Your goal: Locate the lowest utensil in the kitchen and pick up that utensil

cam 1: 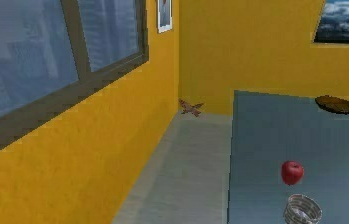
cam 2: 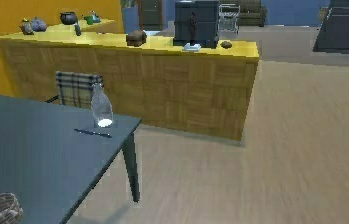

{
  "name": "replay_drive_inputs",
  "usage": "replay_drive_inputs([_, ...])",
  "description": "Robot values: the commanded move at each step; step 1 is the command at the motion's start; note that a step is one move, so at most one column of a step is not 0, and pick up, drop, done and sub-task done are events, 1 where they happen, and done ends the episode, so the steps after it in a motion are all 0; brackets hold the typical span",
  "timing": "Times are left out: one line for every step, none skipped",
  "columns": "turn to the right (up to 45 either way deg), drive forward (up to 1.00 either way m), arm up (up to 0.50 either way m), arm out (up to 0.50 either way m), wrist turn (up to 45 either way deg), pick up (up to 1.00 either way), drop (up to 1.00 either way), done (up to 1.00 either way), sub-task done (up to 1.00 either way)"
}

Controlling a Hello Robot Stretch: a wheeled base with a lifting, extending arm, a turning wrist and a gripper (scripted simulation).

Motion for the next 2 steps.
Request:
replay_drive_inputs([9.0,0.00,0.00,0.00,0.0,0.00,0.00,0.00,0.00])
replay_drive_inputs([0.0,1.00,0.00,0.00,0.0,0.00,0.00,0.00,0.00])
